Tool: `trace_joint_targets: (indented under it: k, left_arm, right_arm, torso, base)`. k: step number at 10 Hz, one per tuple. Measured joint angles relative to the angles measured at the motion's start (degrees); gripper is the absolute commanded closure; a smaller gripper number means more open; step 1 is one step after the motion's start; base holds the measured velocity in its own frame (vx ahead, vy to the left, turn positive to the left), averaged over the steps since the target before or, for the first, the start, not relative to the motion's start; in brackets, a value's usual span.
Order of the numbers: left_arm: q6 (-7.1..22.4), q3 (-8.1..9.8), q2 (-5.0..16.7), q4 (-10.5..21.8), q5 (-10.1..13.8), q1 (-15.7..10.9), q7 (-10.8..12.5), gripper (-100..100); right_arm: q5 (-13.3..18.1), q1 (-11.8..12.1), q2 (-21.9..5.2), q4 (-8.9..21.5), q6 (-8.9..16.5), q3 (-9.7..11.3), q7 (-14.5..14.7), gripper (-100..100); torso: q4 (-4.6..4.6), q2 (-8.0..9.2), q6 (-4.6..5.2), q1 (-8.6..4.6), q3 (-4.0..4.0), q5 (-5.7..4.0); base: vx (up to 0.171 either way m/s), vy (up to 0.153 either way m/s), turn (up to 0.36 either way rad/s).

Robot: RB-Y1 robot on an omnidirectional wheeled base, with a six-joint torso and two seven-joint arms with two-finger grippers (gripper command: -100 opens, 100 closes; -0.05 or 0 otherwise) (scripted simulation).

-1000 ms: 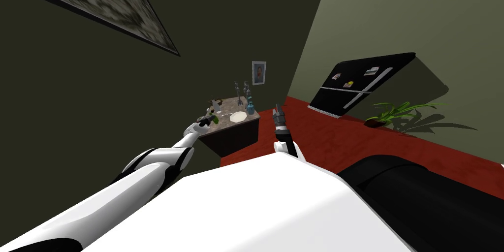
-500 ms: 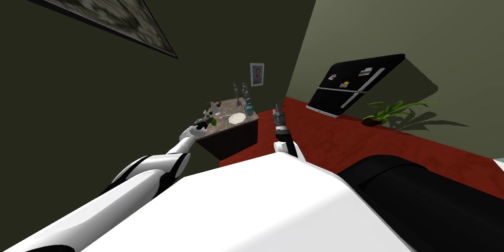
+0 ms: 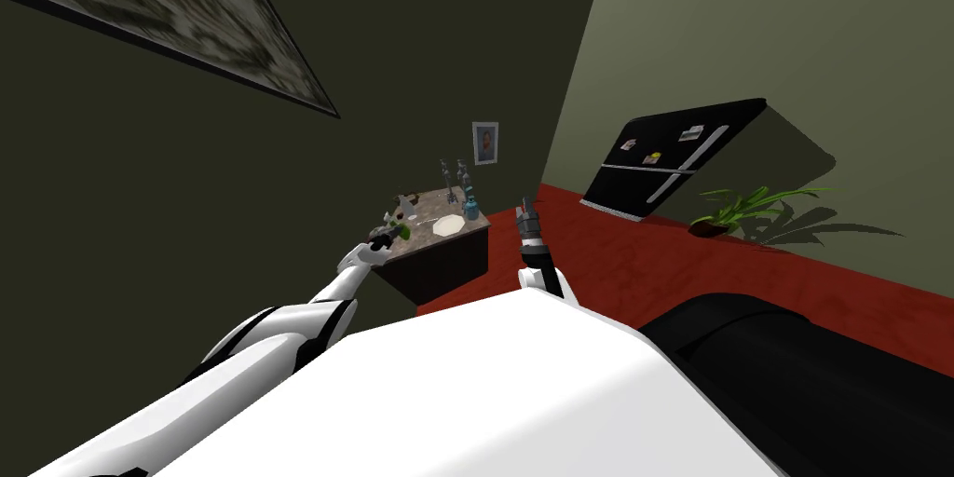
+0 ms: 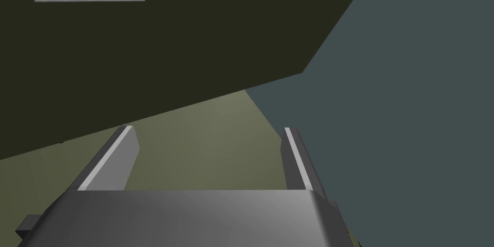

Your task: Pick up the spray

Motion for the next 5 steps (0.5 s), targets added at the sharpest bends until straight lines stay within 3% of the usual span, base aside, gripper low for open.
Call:
trace_joint_targets:
  k: [2, 3, 5]
  left_arm:
    - [-0.13, 0.13, -0.12, -1.68, -0.10, 0.25, -0.06, 100]
    - [2.36, -1.59, 1.24, -5.23, 1.12, 0.63, 0.66, 100]
    - [2.79, -0.96, 0.90, -3.07, 0.77, -1.78, 0.26, 100]
  right_arm:
    - [0.00, 0.00, 0.00, 0.00, 0.00, 0.00, 0.00, 0]
    - [0.00, -0.01, 0.00, 0.00, 0.00, 0.00, 0.00, 0]
    - [0.00, 0.00, 0.00, 0.00, 0.00, 0.00, 0.00, 0]
  torso:
    - [0.01, -0.06, 0.05, -0.03, -0.02, -0.03]
    - [0.08, 0.20, 0.13, -0.07, 0.13, -0.06]
    - [0.04, 0.17, -0.02, 0.07, 0.11, -0.02]
  base:
    - [-0.046, 0.001, -0.054]
    - [-0.105, 0.028, -0.070]
    - [-0.069, 0.023, -0.034]
